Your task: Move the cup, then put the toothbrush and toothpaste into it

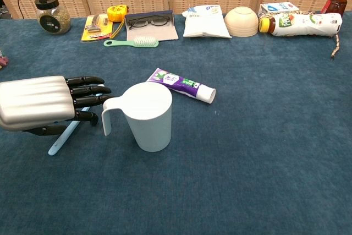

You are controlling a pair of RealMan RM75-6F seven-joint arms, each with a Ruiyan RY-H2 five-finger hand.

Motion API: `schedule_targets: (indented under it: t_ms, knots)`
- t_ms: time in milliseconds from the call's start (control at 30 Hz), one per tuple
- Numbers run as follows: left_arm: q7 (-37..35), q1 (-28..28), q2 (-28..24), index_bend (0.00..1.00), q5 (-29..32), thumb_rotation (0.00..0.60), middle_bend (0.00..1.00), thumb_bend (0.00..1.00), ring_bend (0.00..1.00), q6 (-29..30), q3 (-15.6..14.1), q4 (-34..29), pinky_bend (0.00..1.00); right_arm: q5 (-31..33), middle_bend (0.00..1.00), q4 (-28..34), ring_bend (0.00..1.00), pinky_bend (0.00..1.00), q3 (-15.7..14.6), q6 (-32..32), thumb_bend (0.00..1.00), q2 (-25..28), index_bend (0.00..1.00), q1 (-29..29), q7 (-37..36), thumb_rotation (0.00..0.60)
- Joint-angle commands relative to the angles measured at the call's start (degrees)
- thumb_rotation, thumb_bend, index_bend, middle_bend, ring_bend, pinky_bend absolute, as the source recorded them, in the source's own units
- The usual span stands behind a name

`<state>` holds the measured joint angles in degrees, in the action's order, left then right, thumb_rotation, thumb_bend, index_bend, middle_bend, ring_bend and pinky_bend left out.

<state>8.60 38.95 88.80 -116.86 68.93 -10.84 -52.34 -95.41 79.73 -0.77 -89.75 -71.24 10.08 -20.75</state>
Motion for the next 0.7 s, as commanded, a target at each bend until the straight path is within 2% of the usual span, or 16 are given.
schedule_targets:
  t_ms: [33, 367, 700]
  knots:
    - [-0.4, -0.2, 1.0, 0.39, 0.3, 0.6, 0.0, 0.32, 0.0, 0.7, -0.5, 1.1, 0.05, -0.1, 0.0, 0.1, 0.0, 0.07, 0.0, 0.1, 0.24, 0.0, 0.0, 0.0, -0.1, 0.6]
    - [-0.4, -0.6, 2.5, 0.59, 1.2, 0.6, 0.0, 0.35, 0.0, 2.1, -1.4, 3.0, 0.07, -0.7, 0.0, 0.3, 0.0, 0.07, 0.1, 0.2, 0.24, 0.1, 0.0, -0.1, -0.1, 0.6]
    - [-2.2, -1.6, 3.3, 0.68, 3.1, 0.6, 0.0, 0.35, 0.0, 4.7, -1.1, 3.9, 0.08, -1.2, 0.0, 0.3, 0.0, 0.07, 0.0, 0.0, 0.24, 0.2, 0.0, -0.2, -0.6, 0.6]
